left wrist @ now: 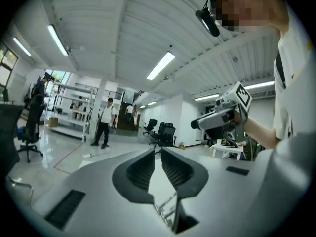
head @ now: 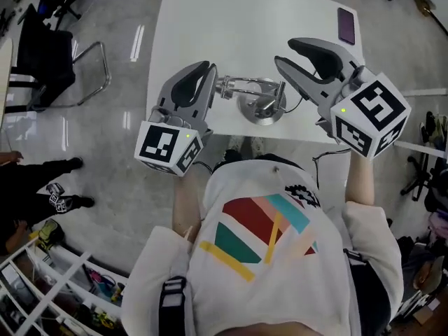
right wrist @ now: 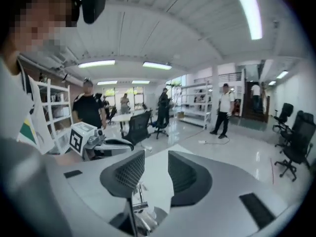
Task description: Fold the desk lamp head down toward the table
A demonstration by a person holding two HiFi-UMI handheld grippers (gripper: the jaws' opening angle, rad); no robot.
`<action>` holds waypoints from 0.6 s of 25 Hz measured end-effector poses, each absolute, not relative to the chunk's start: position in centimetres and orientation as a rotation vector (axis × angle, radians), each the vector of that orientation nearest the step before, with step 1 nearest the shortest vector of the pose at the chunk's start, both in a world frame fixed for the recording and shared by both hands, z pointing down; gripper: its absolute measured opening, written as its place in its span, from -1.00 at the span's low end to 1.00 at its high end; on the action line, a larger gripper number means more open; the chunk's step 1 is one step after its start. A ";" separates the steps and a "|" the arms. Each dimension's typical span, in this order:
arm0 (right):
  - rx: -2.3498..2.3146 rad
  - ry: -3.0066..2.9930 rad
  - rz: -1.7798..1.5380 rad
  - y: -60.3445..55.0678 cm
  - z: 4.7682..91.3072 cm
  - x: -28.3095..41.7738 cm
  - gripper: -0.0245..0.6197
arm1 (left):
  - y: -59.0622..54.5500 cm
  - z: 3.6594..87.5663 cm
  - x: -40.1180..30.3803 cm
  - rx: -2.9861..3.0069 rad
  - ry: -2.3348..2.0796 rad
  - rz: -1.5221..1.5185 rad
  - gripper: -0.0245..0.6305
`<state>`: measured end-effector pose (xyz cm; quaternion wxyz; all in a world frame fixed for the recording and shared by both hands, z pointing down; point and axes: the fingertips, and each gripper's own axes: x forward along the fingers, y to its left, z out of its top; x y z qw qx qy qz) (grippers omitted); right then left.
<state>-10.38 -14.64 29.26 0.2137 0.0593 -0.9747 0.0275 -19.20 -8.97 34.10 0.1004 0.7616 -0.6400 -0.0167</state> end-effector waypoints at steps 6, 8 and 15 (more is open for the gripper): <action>0.707 -3.074 0.272 -18.0 25.0 -2.1 -0.44 | -13.4 24.8 -15.8 2.538 -1.884 -0.156 -0.65; 0.843 -3.079 0.267 -18.2 24.9 0.1 -0.44 | -14.2 23.5 -14.2 2.593 -1.857 -0.165 -0.65; 1.147 -2.957 0.159 -19.4 25.3 4.9 -0.67 | -16.9 22.2 -8.1 2.738 -1.678 -0.133 -0.65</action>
